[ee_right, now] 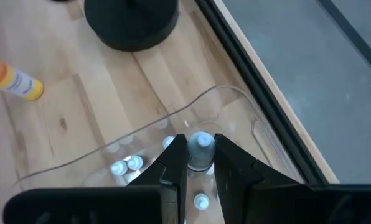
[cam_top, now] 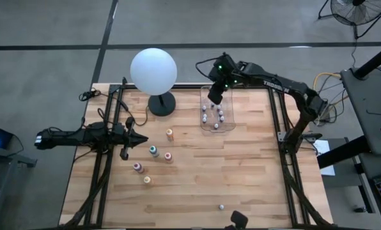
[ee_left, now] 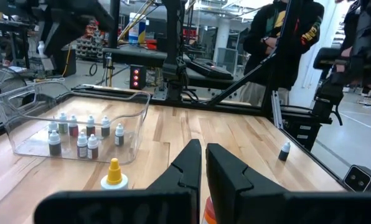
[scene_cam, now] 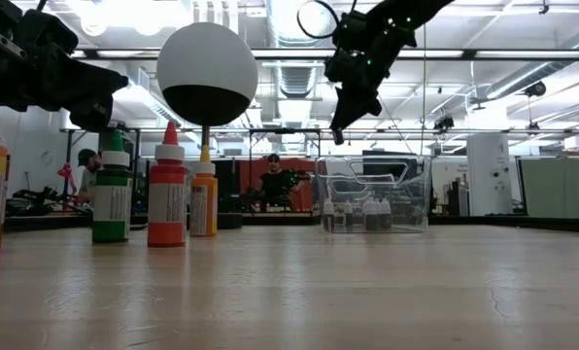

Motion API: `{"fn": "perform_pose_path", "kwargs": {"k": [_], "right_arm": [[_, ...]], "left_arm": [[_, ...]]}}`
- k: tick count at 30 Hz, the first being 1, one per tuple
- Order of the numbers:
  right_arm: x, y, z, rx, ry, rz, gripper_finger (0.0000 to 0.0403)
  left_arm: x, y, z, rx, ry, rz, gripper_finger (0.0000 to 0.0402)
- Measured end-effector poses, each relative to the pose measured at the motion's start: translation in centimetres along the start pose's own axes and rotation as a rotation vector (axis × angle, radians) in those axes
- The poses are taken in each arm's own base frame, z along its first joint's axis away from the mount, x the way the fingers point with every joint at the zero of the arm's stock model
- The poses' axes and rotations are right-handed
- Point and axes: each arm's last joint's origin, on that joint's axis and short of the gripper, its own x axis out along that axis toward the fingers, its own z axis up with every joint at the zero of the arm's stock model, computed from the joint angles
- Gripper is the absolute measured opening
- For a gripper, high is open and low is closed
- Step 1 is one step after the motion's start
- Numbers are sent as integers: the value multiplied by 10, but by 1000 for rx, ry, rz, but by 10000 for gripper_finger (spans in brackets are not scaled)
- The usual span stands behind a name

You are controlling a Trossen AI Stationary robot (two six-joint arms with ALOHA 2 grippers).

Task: Pick & Place food coloring
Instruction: Put the small red food coloring bottle into the transparent bin

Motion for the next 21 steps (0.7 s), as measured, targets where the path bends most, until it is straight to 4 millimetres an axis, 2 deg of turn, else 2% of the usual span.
{"fn": "perform_pose_path", "kwargs": {"k": [9, 21], "right_arm": [[27, 0, -28, 48, -1, 3, 47], [50, 3, -64, 93, -64, 56, 47]], "left_arm": [[0, 0, 0, 0, 0, 0, 0], [0, 0, 0, 0, 0, 0, 0]]}}
